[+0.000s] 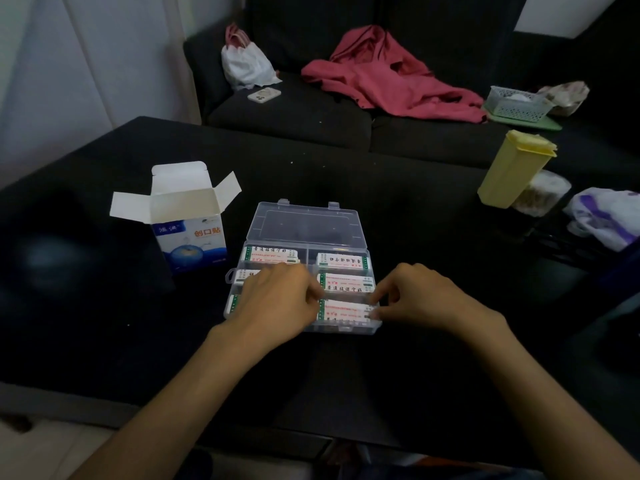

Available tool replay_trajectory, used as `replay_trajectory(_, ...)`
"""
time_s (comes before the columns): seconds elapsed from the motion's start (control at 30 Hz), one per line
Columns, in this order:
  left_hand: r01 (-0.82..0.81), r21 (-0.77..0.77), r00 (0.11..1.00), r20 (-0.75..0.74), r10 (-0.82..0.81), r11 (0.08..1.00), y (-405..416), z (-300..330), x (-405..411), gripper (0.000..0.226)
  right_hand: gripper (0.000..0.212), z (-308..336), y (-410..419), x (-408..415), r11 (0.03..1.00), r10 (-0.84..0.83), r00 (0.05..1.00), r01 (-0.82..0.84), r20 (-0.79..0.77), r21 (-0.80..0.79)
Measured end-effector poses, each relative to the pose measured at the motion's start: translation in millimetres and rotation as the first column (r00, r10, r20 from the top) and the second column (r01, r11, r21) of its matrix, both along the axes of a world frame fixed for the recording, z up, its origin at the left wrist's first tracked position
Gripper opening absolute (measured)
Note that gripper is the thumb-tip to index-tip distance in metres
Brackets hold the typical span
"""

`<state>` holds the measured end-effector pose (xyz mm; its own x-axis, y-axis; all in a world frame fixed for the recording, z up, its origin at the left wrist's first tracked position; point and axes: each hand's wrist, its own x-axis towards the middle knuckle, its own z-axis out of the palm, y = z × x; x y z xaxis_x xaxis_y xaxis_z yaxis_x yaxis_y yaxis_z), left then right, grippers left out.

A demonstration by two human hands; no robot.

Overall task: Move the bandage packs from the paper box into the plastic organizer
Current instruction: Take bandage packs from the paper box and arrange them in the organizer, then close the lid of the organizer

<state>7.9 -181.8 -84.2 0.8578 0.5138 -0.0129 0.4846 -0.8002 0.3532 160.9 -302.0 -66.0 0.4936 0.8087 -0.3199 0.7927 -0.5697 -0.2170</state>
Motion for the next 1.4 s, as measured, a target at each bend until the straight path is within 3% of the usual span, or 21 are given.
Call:
replay_trajectory(0.3,0.022,0.117,1.0,-0.003,-0.022,0.993,-13,-8,1,0.028,0.022,-2,3,-1,1.0,-0.014,0.999,0.014,-0.03,0.002)
replay_trajectory(0.7,-0.044,0.051,0.995,0.087,0.04,0.998,-6,-9,4,0.023,0.018,-7,3,1,0.999,-0.03,1.0,0.03,0.007,0.035)
replay_trajectory(0.8,-0.179,-0.006,0.962,0.21,0.176,0.984,1,4,1,0.022,0.013,-5,2,5,0.995,-0.052,0.998,0.053,-0.023,0.089)
replay_trajectory(0.87,-0.31,0.002,0.893,0.344,0.291,0.951,13,13,-5,0.023,0.01,-2,0,7,0.986,-0.078,0.997,0.081,-0.029,0.145)
replay_trajectory(0.97,-0.374,0.104,0.836,0.467,0.286,0.922,40,16,-19,0.024,0.007,-2,2,9,0.974,-0.117,0.992,0.124,-0.05,0.191)
replay_trajectory(1.1,-0.247,0.361,0.941,0.313,0.133,0.899,71,-3,-27,0.026,0.015,-6,8,7,0.963,-0.141,0.986,0.158,-0.09,0.219)
replay_trajectory(1.23,-0.211,0.445,0.971,0.199,0.133,0.87,86,-19,-32,0.029,0.026,-8,13,8,0.901,-0.237,0.959,0.276,-0.153,0.334)
replay_trajectory(1.4,-0.303,0.448,0.953,0.126,0.276,0.841,109,-19,-43,0.035,0.033,-13,17,9,0.793,-0.318,0.913,0.403,-0.254,0.457)
